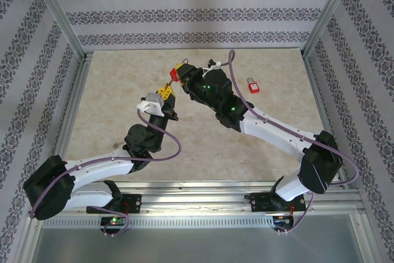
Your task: Unlock with the key
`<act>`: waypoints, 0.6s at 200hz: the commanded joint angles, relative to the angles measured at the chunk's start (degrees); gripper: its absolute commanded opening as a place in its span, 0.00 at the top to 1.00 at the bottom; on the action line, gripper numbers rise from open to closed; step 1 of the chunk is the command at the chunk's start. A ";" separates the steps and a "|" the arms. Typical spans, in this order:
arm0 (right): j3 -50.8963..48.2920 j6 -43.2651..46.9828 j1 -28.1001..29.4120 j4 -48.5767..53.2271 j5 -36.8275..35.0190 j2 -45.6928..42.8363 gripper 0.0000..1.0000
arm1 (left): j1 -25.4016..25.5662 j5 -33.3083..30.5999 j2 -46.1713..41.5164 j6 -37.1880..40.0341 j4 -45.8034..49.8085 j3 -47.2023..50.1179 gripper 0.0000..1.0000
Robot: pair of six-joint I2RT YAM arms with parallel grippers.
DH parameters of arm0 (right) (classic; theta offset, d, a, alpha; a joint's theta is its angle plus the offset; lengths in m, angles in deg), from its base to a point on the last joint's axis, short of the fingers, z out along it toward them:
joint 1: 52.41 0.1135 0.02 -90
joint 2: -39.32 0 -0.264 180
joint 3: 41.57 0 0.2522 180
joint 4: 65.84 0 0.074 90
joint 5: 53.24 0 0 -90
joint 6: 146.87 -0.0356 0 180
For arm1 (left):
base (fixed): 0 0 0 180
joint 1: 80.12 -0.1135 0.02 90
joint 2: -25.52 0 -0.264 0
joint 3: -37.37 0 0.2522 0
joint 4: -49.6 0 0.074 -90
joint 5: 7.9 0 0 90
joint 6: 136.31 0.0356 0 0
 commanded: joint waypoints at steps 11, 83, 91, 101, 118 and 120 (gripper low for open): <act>1.55 0.41 3.42 1.28 5.36 1.66 1.00 | 0.49 6.91 0.98 0.85 -5.63 -2.46 1.00; 3.72 7.83 4.46 5.62 6.91 2.04 1.00 | -2.49 10.52 -5.03 -2.67 7.08 -5.50 1.00; 4.51 8.59 4.57 6.80 7.31 2.47 1.00 | -2.57 11.20 -5.10 -2.05 7.62 -5.82 1.00; 4.69 9.02 4.87 6.99 7.56 2.88 1.00 | -2.59 11.87 -5.37 -1.18 9.18 -6.35 1.00; 4.86 9.03 5.02 6.91 8.72 3.40 1.00 | -2.59 12.29 -5.44 1.76 11.02 -6.89 1.00; 4.86 9.03 4.98 6.91 8.84 3.41 1.00 | -2.65 12.32 -5.44 1.97 11.10 -6.86 1.00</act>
